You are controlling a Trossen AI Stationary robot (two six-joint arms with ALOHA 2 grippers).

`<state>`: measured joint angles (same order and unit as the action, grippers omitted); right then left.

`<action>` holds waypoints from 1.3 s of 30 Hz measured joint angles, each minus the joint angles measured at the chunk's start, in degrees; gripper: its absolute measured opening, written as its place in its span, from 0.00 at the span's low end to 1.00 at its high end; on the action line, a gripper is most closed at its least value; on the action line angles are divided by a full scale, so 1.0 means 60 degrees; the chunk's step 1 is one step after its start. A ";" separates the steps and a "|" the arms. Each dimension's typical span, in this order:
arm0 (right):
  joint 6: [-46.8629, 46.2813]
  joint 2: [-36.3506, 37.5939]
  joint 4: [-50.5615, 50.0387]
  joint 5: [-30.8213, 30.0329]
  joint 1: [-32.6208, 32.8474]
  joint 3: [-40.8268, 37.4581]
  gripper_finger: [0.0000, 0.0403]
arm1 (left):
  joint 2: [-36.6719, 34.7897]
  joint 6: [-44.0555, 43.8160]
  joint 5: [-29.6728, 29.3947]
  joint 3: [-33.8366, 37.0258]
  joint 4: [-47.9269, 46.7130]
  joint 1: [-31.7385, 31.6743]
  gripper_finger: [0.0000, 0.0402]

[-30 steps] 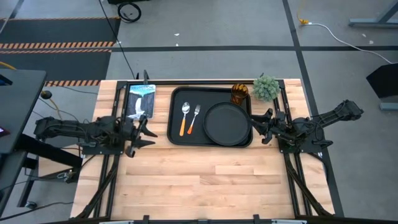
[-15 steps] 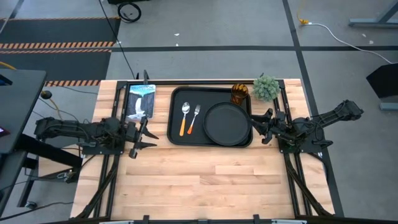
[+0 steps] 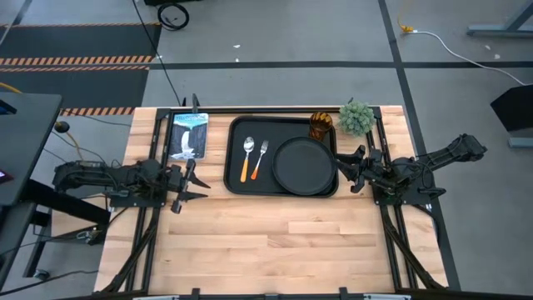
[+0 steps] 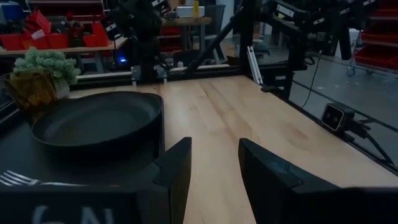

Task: Pick and place plate/cup/fork/spoon on tray
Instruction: Return to Home Position

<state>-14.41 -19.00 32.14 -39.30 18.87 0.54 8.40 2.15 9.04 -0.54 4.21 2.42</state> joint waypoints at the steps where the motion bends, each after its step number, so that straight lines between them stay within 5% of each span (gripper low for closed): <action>1: 0.0000 0.0000 0.0000 0.0000 0.0000 0.0000 0.37 | 0.0014 0.0000 0.0011 0.0000 0.0040 0.0000 0.35; 39: 0.0000 0.0000 0.0000 -0.0002 0.0002 0.0000 0.37 | 0.0025 -0.0007 0.0007 0.0004 0.0186 0.0000 0.35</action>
<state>-14.41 -19.00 32.14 -39.31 18.88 0.54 8.56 2.11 9.08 -0.51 5.32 2.42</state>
